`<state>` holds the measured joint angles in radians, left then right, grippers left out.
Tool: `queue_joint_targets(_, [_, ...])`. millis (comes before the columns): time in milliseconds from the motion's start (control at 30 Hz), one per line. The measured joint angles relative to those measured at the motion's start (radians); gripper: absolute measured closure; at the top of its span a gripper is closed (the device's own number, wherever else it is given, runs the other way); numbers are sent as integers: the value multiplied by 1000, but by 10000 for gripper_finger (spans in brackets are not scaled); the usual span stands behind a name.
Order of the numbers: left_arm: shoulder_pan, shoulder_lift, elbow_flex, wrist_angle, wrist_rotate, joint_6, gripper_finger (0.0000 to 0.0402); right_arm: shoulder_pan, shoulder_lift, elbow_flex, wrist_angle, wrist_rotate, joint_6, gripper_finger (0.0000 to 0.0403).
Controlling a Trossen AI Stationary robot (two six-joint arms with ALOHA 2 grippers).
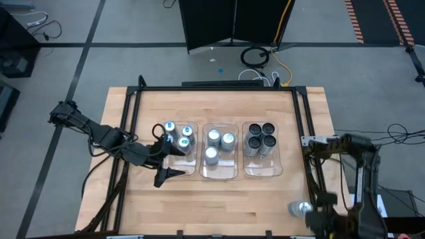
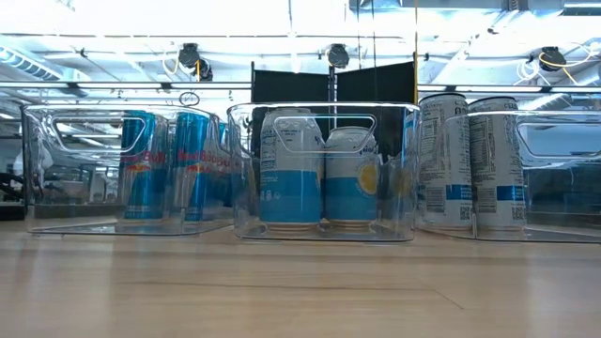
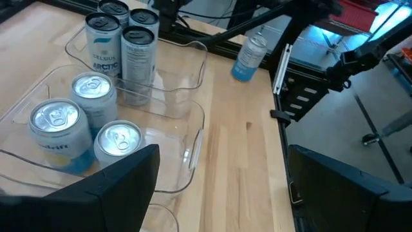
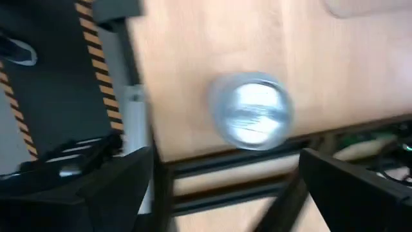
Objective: Sort soda cans
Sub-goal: Put the blue-white soda can into the middle transparent bin
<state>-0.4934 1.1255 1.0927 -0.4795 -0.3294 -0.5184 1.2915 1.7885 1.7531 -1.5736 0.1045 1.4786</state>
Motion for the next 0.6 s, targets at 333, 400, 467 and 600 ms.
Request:
queue_joint_targets(333, [0,0,0,-1,-11,1,52,-24,-301,-392,237,4,-17,21])
queue_joint_targets(400, [0,0,0,-1,-17,1,52,-30,-311,-430,266,5,-38,21])
queue_joint_targets(467, [0,0,0,-1,-18,1,52,-33,-310,-450,279,5,-55,21])
queue_joint_targets(600, [0,0,0,-2,-20,1,52,-34,-311,-484,292,5,-58,21])
